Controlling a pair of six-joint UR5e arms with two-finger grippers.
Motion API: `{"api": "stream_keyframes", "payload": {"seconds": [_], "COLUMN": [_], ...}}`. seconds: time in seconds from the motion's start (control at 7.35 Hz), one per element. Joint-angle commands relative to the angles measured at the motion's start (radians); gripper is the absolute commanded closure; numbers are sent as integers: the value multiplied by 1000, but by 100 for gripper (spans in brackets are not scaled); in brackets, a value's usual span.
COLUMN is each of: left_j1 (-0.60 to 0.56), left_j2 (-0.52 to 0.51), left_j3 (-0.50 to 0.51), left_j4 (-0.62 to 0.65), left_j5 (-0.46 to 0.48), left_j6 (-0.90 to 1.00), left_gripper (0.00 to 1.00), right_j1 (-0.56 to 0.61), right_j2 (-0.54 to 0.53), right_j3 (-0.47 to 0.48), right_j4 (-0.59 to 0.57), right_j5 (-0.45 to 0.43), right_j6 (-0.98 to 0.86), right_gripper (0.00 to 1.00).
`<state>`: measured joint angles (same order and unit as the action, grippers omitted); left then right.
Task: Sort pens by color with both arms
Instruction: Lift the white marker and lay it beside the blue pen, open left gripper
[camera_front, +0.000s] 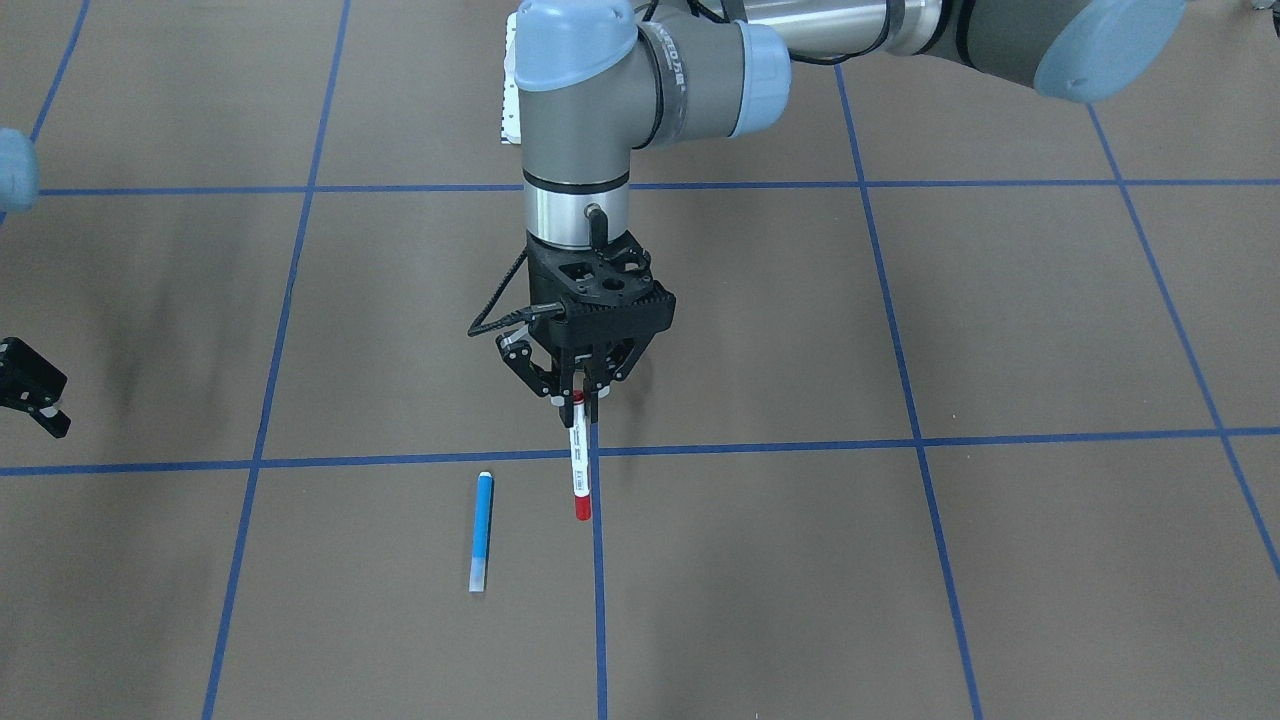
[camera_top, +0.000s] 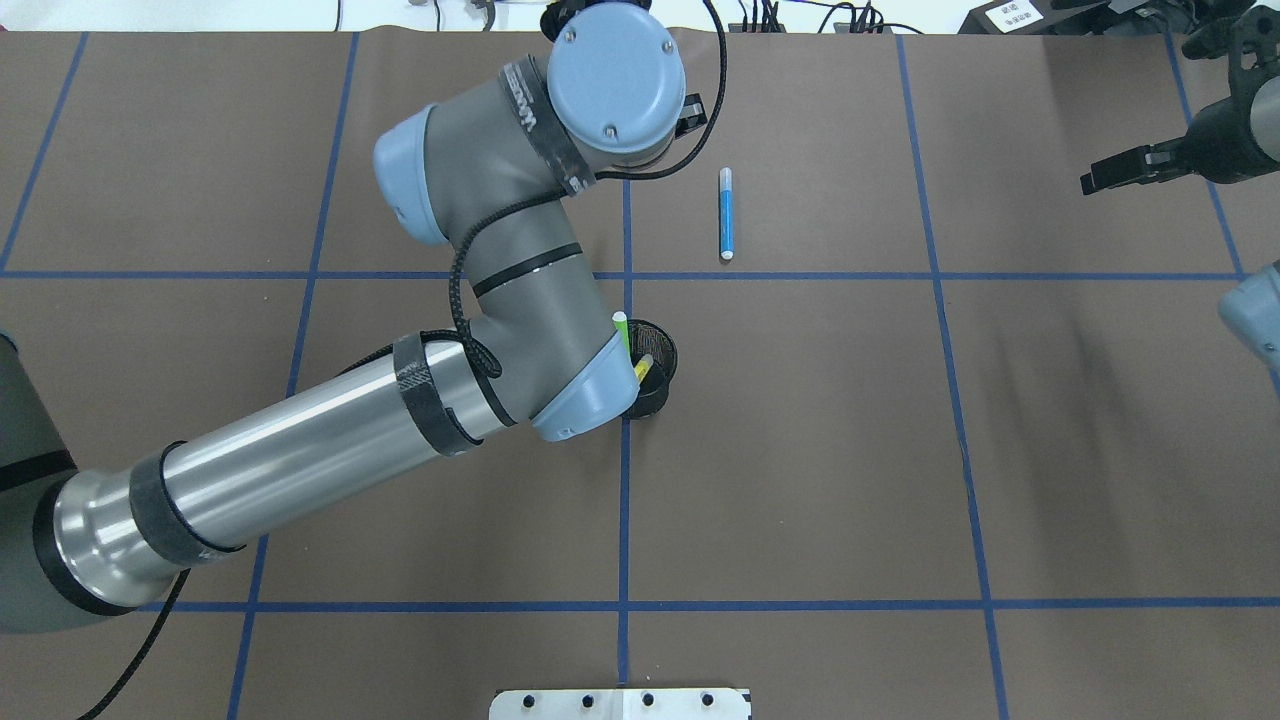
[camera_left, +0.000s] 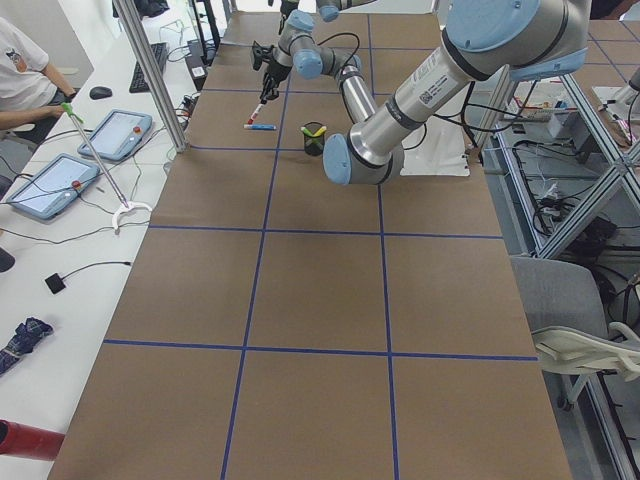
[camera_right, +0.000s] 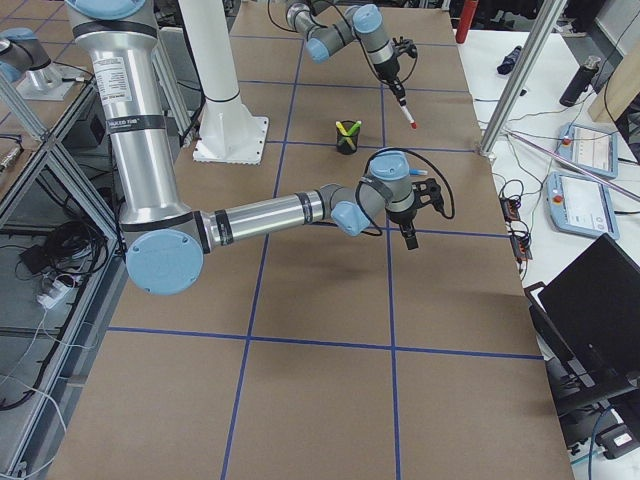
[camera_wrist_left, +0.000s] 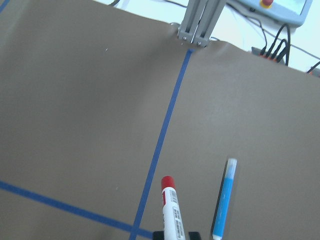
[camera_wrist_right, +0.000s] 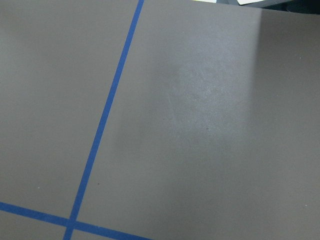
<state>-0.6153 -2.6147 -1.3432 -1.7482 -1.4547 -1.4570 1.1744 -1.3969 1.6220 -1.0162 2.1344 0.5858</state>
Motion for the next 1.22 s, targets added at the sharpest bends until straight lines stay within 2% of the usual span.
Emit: {"api": "stream_keyframes", "payload": {"seconds": [0.0, 0.41, 1.09], "left_j1": [61, 78, 98], "left_j2": [1, -27, -48], "left_j3": [231, 315, 366], "left_j4": [-333, -353, -395], "left_j5": [195, 234, 235], "left_j6": [1, 1, 3], "left_gripper": [100, 100, 100], "right_j1": [-5, -9, -19], "right_j2": [9, 13, 13], "right_j3": [-13, -7, -8], "right_j4": [1, 1, 1], "right_j5": [-5, -14, -50], "right_j6": [0, 0, 0], "right_gripper": [1, 1, 1]}}
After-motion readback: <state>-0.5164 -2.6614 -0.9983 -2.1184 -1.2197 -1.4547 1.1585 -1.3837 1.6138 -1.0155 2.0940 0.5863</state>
